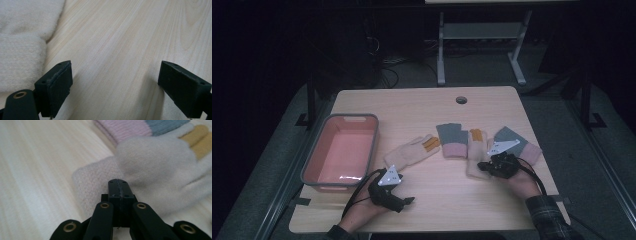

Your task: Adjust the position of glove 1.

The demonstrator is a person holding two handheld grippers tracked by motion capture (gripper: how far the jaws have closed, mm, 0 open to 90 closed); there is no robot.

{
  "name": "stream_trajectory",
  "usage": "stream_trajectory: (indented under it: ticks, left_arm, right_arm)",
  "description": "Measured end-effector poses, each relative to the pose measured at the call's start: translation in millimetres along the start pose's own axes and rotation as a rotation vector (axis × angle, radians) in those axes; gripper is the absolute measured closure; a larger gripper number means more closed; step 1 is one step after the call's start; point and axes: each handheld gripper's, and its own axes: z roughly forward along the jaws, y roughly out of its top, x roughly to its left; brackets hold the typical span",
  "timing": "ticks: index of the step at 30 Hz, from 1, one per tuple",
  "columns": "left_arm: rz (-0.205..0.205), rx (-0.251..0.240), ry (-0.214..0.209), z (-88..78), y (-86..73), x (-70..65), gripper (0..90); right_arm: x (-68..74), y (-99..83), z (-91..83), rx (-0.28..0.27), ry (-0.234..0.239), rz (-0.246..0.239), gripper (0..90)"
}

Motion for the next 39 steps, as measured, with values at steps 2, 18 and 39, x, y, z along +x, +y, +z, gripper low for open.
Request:
stream_trajectory:
  ticks: [2, 18, 39]
  left_arm:
    - [-0.001, -0.001, -0.004, 0.3, 0.2, 0.3, 11.6]
    - [0.0, 0.001, -0.006, 0.6, 0.7, 0.5, 11.7]
    - [-0.003, -0.001, -0.005, 0.6, 0.6, 0.3, 11.7]
  right_arm:
    - [4.4, -2.1, -1.4, -0.003, 0.009, -0.005, 90.0]
    - [36.3, -13.4, -12.5, 0.002, 0.078, -0.037, 90.0]
    - [82.1, 7.5, 5.8, 0.005, 0.215, -0.173, 90.0]
